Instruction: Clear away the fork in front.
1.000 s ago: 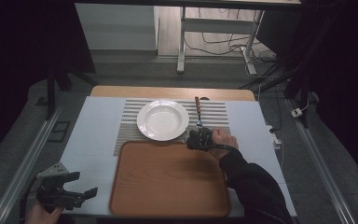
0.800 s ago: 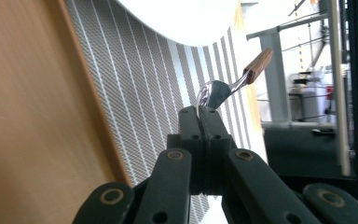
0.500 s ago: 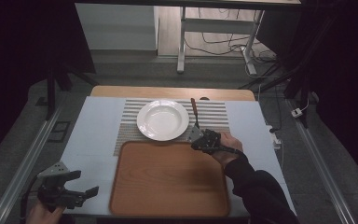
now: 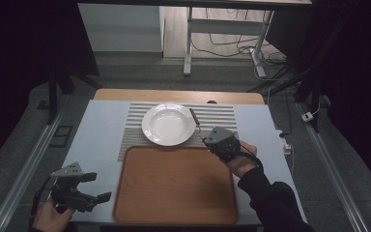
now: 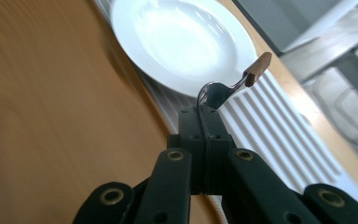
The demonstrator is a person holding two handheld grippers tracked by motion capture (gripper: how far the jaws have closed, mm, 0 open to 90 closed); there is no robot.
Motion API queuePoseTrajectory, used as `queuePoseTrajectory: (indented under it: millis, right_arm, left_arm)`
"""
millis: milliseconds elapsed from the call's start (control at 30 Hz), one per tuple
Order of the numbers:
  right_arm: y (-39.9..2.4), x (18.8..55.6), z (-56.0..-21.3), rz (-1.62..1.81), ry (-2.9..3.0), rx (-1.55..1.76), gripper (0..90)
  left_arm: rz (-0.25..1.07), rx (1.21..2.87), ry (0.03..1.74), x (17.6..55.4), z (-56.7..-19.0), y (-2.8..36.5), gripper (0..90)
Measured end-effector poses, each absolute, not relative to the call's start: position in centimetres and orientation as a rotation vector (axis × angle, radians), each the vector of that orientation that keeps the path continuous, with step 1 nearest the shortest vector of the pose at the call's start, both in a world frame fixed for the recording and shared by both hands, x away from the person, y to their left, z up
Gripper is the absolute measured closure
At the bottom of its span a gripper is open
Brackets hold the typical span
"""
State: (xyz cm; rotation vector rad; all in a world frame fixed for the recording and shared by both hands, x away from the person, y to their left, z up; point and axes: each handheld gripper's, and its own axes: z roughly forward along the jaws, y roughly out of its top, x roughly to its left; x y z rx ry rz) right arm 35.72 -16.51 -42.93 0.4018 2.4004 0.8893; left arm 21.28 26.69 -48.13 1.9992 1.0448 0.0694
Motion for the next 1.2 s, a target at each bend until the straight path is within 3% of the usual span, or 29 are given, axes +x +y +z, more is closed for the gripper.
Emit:
queuePoseTrajectory:
  millis: [667, 1200]
  right_arm:
    - [-18.9, 33.0, -41.2, 1.296, 2.544, 0.480, 89.9]
    - [-18.6, 30.2, -41.7, 1.426, 2.684, 0.395, 90.0]
  left_arm:
    - [0.089, 2.086, 0.975, 25.0, -46.5, 23.6, 0.0]
    - [0.074, 2.227, 0.761, 28.5, -45.7, 18.7, 0.0]
